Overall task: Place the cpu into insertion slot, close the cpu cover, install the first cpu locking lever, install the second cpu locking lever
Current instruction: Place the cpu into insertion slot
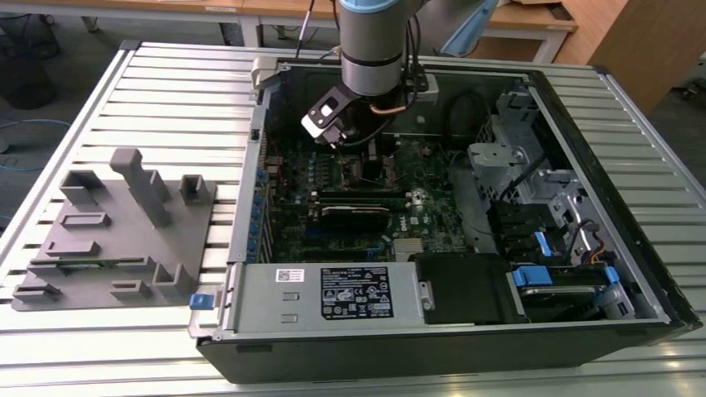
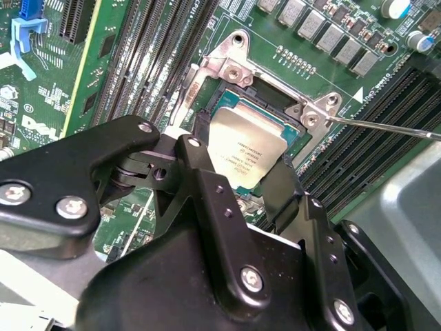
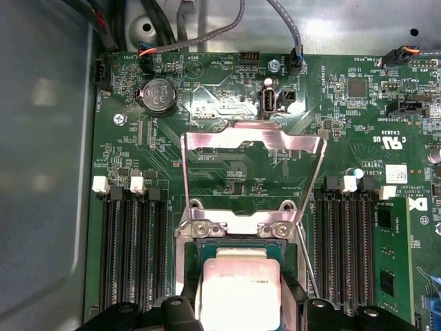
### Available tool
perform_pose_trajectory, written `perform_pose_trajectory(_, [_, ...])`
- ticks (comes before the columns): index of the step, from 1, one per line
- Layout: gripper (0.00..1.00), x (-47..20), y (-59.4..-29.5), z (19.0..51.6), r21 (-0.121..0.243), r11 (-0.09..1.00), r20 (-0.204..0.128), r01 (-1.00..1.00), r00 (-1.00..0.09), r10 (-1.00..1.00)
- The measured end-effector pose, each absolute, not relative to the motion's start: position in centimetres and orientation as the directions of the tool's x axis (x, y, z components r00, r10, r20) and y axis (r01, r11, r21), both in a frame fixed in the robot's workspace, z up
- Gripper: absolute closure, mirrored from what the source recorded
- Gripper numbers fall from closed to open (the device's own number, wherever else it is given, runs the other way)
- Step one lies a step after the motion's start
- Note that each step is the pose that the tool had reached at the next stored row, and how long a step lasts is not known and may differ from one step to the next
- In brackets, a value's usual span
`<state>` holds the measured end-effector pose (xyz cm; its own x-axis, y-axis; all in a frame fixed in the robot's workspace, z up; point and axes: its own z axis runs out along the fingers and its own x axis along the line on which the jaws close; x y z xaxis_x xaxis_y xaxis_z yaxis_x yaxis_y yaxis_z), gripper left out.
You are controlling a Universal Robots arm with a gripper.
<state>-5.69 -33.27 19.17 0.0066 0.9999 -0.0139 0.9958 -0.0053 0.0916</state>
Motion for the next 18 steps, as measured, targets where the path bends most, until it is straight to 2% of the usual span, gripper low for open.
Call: perform_pose_trajectory(18, [0.46,-5.89,-33.29,19.23,0.091,-0.005,-0.015,0.996,0.007,1.0])
